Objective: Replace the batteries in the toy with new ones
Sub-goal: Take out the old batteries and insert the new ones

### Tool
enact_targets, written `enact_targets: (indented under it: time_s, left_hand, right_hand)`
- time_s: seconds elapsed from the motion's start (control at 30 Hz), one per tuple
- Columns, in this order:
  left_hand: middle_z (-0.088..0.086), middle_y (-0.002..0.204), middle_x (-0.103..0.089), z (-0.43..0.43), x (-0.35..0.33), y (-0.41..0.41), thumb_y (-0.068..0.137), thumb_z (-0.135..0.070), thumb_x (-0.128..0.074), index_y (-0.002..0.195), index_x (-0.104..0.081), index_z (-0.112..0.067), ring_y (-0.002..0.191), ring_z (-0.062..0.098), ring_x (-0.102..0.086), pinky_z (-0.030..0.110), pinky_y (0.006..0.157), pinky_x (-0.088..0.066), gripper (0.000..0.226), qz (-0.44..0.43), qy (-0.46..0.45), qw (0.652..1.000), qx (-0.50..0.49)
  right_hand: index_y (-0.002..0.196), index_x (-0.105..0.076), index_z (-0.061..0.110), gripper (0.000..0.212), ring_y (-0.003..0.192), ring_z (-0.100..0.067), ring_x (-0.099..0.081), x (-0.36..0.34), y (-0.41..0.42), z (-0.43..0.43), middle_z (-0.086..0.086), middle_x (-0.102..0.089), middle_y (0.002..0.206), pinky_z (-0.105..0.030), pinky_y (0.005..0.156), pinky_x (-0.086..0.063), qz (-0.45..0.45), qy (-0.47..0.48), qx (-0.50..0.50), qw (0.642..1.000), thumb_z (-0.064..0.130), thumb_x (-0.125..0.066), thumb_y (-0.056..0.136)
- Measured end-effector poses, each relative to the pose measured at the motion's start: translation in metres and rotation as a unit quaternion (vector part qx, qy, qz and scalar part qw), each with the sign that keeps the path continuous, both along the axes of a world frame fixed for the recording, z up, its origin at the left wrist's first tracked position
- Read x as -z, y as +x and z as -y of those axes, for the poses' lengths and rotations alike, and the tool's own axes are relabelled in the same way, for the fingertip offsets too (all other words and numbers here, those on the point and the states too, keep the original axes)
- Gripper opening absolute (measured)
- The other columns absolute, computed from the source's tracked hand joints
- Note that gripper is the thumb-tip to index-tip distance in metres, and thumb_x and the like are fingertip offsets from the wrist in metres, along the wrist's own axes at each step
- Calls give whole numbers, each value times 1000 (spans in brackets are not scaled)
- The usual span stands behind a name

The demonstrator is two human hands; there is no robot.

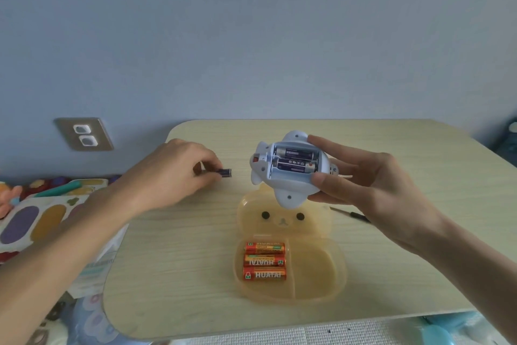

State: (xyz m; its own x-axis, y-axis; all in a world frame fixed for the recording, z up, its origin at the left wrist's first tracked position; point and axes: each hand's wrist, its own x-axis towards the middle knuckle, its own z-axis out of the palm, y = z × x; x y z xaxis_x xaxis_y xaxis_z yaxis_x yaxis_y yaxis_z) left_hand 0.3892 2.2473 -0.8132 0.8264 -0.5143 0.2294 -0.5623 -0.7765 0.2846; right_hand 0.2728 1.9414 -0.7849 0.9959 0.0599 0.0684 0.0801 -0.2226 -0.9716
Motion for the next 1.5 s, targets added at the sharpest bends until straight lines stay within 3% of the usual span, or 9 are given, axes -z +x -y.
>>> enact_targets:
  time_s: [0.2, 0.4, 0.57, 0.7, 0.9, 1.07, 1.2, 1.3, 1.5]
  left_hand:
    - [-17, 92, -83, 17, -52, -43, 83, -42, -75, 107, -83, -32, 81, 12, -76, 20, 71, -58, 27, -14, -217, 971, 101]
    - [-12, 84, -76, 41, -64, -66, 86, -34, -87, 102, -87, -25, 63, -18, -54, 3, 62, -36, 18, 105, -133, 975, 146]
    - [-21, 73, -62, 52, -56, -71, 77, -46, -81, 90, -87, -25, 65, 4, -53, 32, 63, -51, 25, 134, -128, 975, 120]
    - [-11, 81, -73, 59, -46, -70, 77, -44, -89, 90, -88, -26, 77, 9, -60, 31, 69, -49, 22, 116, -199, 968, 99]
    - [-8, 95, -58, 65, -32, -66, 79, -47, -80, 115, -83, -27, 80, 9, -47, 20, 74, -37, 42, 127, -218, 964, 88]
    - [-14, 120, -65, 46, -46, -54, 77, -62, -76, 135, -68, -42, 106, 4, -65, 27, 90, -53, 62, -88, -340, 936, 32]
    - [-9, 132, -74, 46, -41, -51, 80, -43, -87, 141, -64, -33, 111, 9, -76, 36, 103, -55, 66, -283, -364, 887, 35]
    - [6, 119, -81, 49, -42, -52, 81, -26, -84, 139, -66, -19, 96, 18, -78, 49, 97, -61, 62, -333, -407, 850, 47]
    - [5, 112, -83, 57, -39, -57, 82, -7, -87, 124, -72, -18, 103, 25, -81, 39, 82, -67, 46, -313, -397, 863, 25]
  right_hand:
    - [140, -64, 24, 66, 103, -22, -81, 5, 2, 2, 3, -82, 120, -33, 88, -65, 27, 9, -33, 999, 19, -78, 76]
    - [141, -64, 24, 69, 103, -22, -81, 6, 4, -1, 4, -81, 121, -34, 88, -65, 51, 4, -41, 998, 20, -79, 75]
    - [138, -65, 27, 67, 102, -21, -82, 6, 1, -2, 7, -81, 120, -33, 89, -65, 57, 8, -43, 997, 22, -80, 72]
    - [138, -65, 24, 66, 101, -21, -82, 5, 1, -3, 7, -82, 119, -33, 88, -65, 64, 19, -36, 997, 20, -78, 74]
    - [144, -61, 20, 68, 105, -24, -81, 5, 1, 0, 1, -81, 122, -43, 93, -64, 65, 37, -27, 997, 16, -76, 78]
    - [144, -61, 25, 69, 104, -27, -81, 4, 1, 0, 3, -81, 122, -63, 98, -58, 70, 25, -25, 997, 24, -78, 77]
    - [140, -63, 21, 64, 102, -19, -81, 3, 2, -3, 7, -82, 118, -36, 88, -66, 84, 36, -38, 995, 15, -75, 78]
    - [138, -64, 22, 62, 102, -18, -81, 5, 2, -3, 8, -82, 119, -30, 84, -65, 87, 38, -43, 995, 13, -75, 78]
    - [139, -64, 20, 64, 104, -21, -81, 8, 2, -2, 6, -81, 121, -35, 86, -66, 90, 34, -41, 994, 15, -77, 77]
